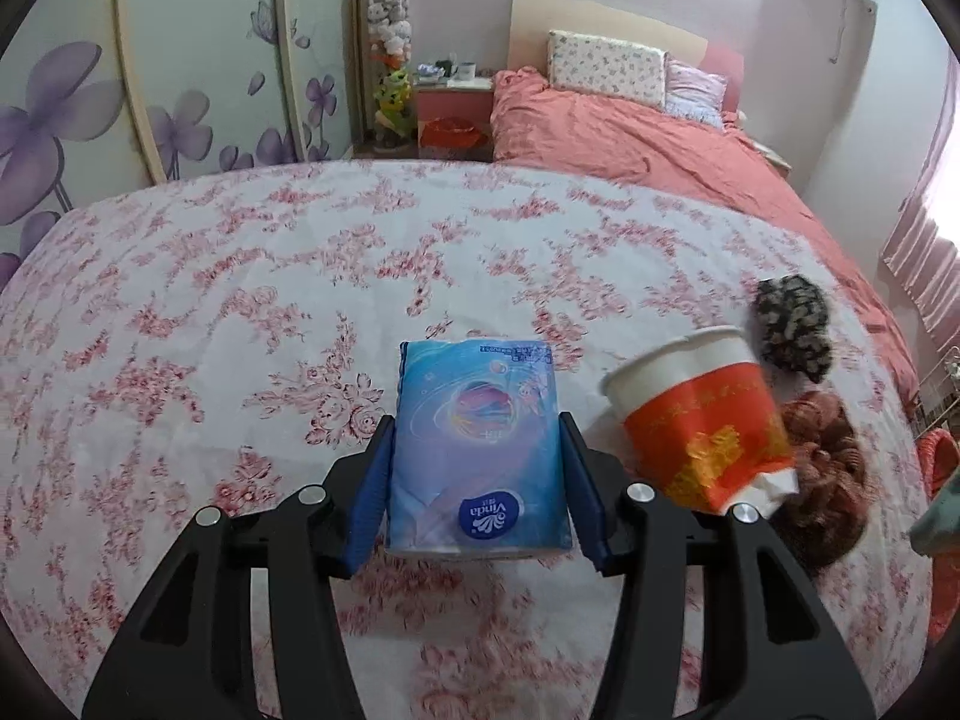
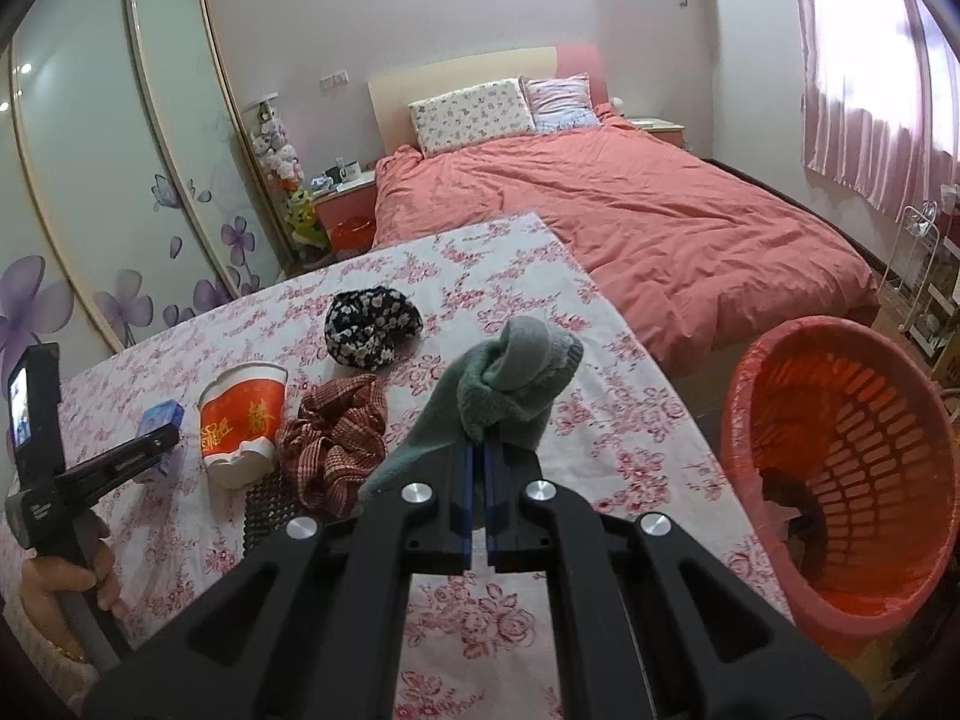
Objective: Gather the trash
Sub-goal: 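Carry the sock in the right tool and tissue pack in the left tool over the basket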
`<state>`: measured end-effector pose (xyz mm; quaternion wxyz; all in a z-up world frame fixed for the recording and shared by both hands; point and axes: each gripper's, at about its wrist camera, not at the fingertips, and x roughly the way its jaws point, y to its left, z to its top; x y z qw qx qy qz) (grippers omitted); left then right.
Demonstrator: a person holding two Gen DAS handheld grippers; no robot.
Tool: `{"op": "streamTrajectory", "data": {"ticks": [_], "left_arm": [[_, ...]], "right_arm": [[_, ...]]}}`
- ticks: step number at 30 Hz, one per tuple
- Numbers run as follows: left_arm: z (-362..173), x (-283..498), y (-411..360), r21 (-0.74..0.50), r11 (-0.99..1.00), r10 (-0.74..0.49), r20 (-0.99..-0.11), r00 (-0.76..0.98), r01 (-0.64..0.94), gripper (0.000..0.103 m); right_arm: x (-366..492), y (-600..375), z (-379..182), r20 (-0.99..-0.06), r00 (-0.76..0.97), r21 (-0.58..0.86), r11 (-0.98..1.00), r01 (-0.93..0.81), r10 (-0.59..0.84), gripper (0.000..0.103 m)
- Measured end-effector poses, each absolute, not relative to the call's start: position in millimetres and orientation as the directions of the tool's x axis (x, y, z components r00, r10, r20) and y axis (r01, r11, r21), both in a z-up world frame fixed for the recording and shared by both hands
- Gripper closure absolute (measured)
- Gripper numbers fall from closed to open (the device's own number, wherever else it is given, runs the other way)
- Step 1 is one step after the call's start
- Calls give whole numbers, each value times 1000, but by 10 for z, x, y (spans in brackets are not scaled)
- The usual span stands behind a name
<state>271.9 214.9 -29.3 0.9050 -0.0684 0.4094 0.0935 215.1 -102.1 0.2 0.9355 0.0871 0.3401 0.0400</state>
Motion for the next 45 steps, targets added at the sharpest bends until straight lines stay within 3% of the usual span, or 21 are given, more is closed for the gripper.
{"op": "streamTrajectory", "data": {"ticks": [17,45], "left_arm": [[402,2259,1257,-56,998,-35,-636,771,0,51],[330,2113,-314,-89,941,-309,-625,717,327,51]], "right_arm": [[1699,-1407,314,-529,848,76,996,52,-4,99],[1302,-2526,213,-505,833,14,963,268,-224,99]]}}
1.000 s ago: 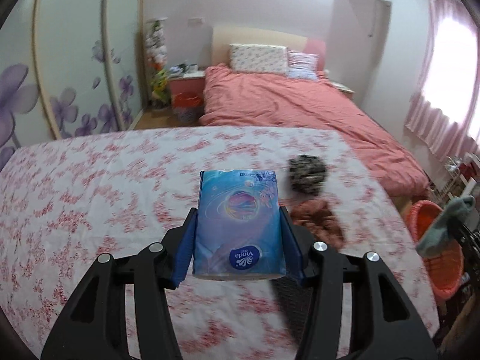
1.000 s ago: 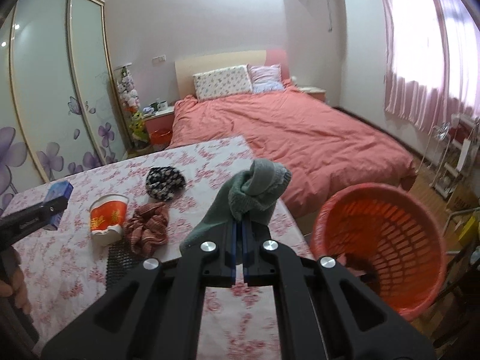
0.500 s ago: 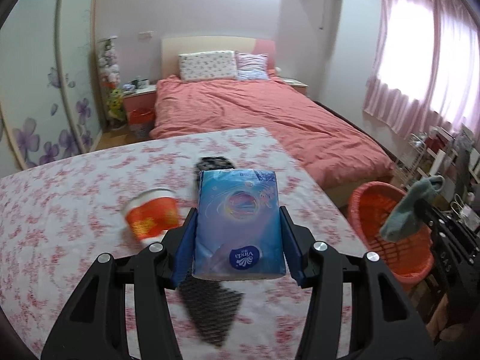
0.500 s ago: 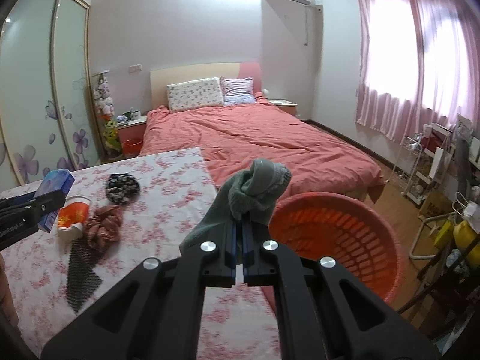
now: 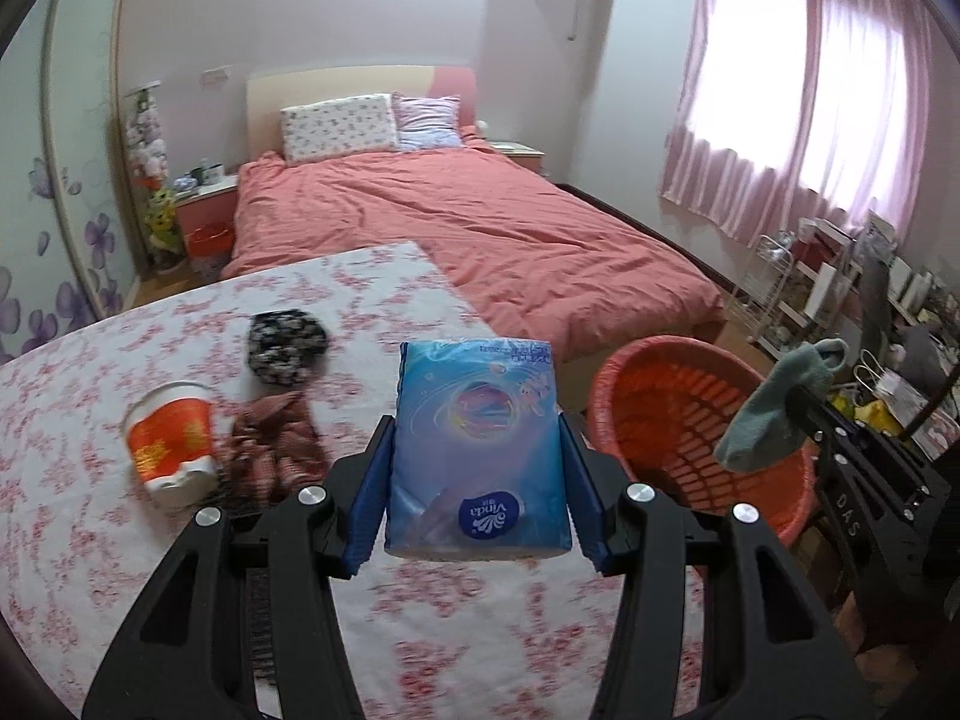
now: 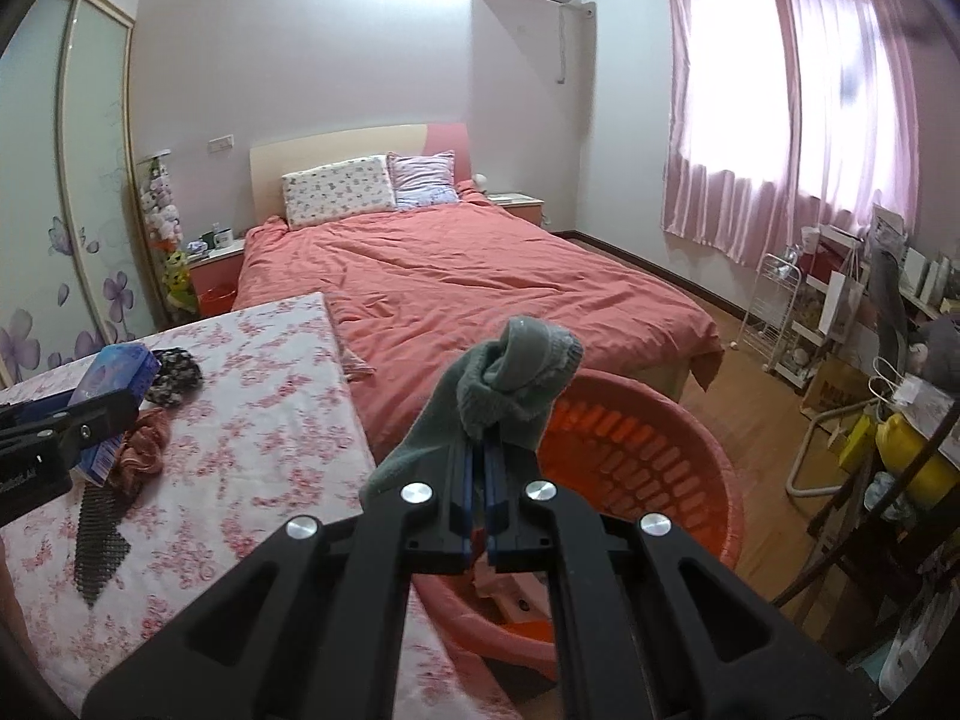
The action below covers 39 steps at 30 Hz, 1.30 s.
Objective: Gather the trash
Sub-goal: 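Carry the sock in the right tool and tissue pack in the left tool over the basket, then open both tools to drop the sock and tissue pack into the basket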
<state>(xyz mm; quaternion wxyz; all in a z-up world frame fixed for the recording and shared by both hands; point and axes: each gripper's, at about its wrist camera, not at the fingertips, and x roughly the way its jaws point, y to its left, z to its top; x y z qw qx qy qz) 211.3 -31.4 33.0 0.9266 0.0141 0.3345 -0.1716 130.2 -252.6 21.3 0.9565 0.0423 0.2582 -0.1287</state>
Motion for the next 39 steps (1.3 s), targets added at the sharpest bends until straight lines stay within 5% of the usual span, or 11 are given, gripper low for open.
{"op": "streamTrajectory", "data": {"ticks": [24,32,39], "left_arm": [[86,2197,-1654,-128,830,-482,-656,581,544,50],[-101,2241,-1839,-114,831,-458,-695,554,545,41],[-186,2281,-1654,-67,873,-377,-722,580,483,36]], "right_arm": [[1232,-3573,22,-533,809,127,922,366,-248,99],[1338,-3791,-80,-551,807,175,916,361,-213,76],[1334,-3808,-186,-572,789,171,908,381,-223,69]]}}
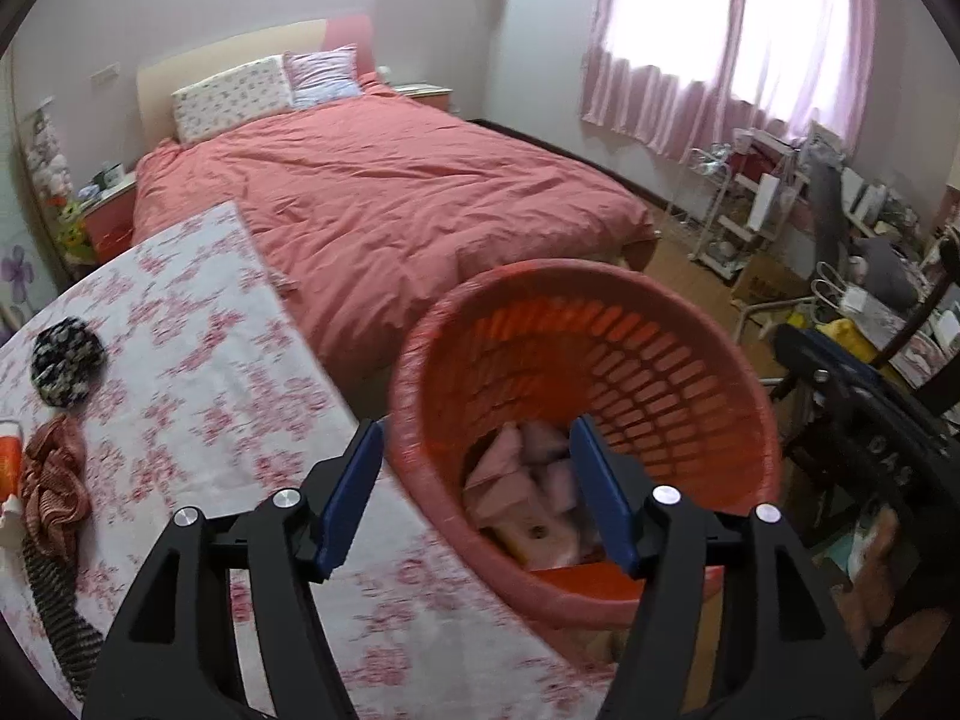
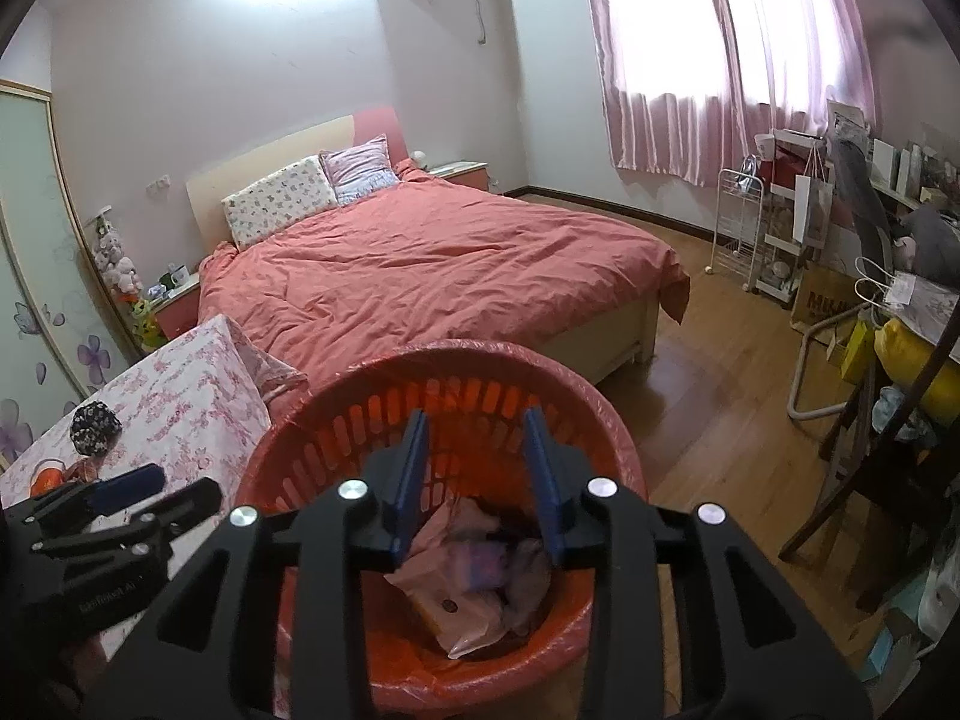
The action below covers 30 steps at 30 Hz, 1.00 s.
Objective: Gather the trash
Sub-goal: 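Open both tools to drop the sock and tissue pack into the basket, then grasp the black beaded mesh mat on the bed with the right tool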
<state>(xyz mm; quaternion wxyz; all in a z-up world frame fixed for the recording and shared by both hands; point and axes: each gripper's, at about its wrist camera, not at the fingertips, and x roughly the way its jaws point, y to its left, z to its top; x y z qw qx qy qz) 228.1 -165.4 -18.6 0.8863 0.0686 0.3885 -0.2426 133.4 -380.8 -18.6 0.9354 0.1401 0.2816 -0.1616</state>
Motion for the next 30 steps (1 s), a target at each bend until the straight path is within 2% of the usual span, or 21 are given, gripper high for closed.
{"op": "streamTrajectory", "data": {"ticks": [7,20,30], "left_arm": [[-164,2298,-1343,-25,911,-303,-720,625,413,29],[-170,2372,-541,-11,964,-190,-729,657,266,28],[-96,2351,479,-26,996,-78,-717,692,85,27]], "right_arm": [[1391,-3623,-185,-576,789,145,923,357,-214,65],[1547,-3056,-131,-594,792,100,964,246,-141,64],[1775,-2126,-82,-610,792,91,995,49,17,64]]}}
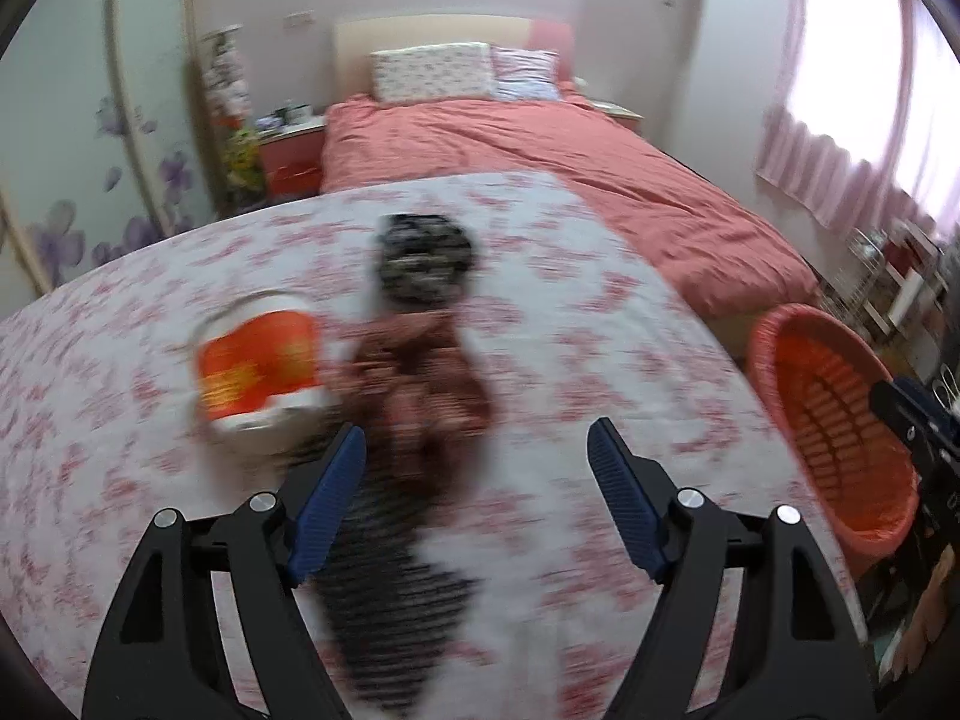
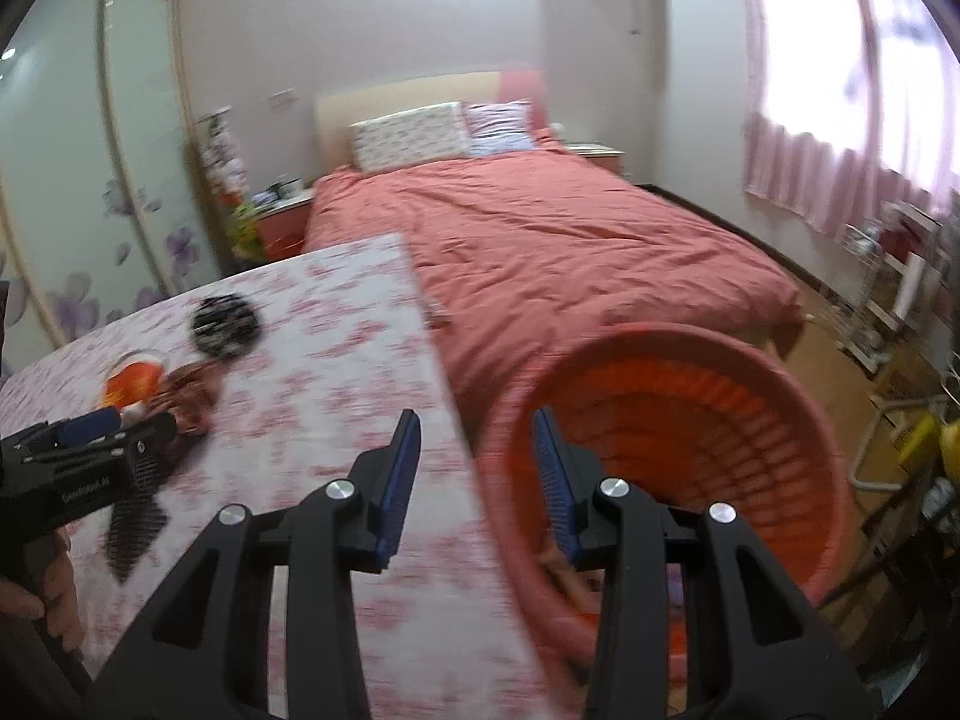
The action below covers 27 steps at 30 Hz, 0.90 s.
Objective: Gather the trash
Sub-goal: 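Grasp the black beaded mesh mat on the bed with the right tool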
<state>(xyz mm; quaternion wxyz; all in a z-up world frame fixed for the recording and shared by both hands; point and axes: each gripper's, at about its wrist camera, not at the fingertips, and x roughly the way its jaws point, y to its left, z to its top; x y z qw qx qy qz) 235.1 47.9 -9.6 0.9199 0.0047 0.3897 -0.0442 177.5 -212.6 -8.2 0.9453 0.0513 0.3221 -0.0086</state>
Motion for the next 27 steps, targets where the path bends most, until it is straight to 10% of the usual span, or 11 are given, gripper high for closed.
{"op": "streamTrajectory", "data": {"ticks": [27], "left_arm": [[-262,2110,2319,-68,965,122,-738,664,-254,27]], "right_arm": [[2068,363,-579,-768,543,150,919,-364,340,64]]}}
